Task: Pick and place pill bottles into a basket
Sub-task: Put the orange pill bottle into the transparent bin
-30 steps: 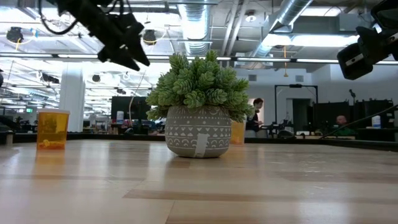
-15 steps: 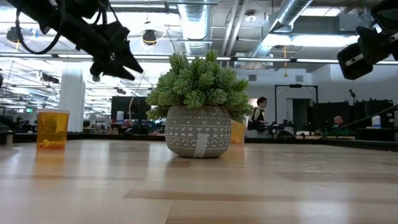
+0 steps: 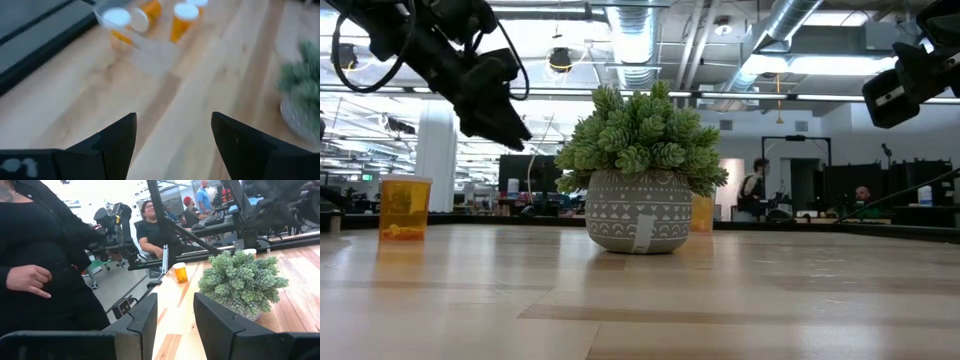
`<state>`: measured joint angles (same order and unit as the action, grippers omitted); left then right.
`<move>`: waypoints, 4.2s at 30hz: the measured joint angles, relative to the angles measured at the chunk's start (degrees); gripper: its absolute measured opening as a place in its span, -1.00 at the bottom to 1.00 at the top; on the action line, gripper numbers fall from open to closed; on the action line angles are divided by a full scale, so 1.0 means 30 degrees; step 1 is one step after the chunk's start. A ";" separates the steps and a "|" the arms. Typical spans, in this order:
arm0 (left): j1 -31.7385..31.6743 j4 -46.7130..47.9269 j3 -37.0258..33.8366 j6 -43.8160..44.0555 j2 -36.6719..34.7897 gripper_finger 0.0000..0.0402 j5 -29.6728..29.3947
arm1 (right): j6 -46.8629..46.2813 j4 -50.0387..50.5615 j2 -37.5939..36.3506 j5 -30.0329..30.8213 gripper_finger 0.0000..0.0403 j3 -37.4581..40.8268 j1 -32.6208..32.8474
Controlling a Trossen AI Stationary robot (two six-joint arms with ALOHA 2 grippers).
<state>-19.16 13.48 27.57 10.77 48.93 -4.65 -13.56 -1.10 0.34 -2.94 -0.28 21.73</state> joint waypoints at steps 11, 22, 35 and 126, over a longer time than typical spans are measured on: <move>0.0000 0.2303 -0.0015 -0.0533 -0.2591 0.23 0.3120 | 0.0004 0.0004 0.0004 0.0000 -0.41 0.0001 -0.0006; 0.0462 0.6065 -0.0015 -0.0396 -0.8175 0.23 0.2856 | 0.0000 0.0004 0.0003 0.0000 -0.41 -0.0004 -0.0004; 0.3741 0.9355 -0.0007 0.7071 -0.8418 0.23 0.0933 | 0.0000 0.0004 0.0004 0.0000 -0.41 -0.0003 -0.0006; 1.4870 0.8515 -0.0007 1.3180 0.1821 0.27 -0.3445 | 0.0000 0.0007 0.0000 0.0000 -0.41 -0.0006 -0.0006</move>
<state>25.45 39.02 27.55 50.31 54.39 -14.98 -13.56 -1.08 0.34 -2.94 -0.30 21.72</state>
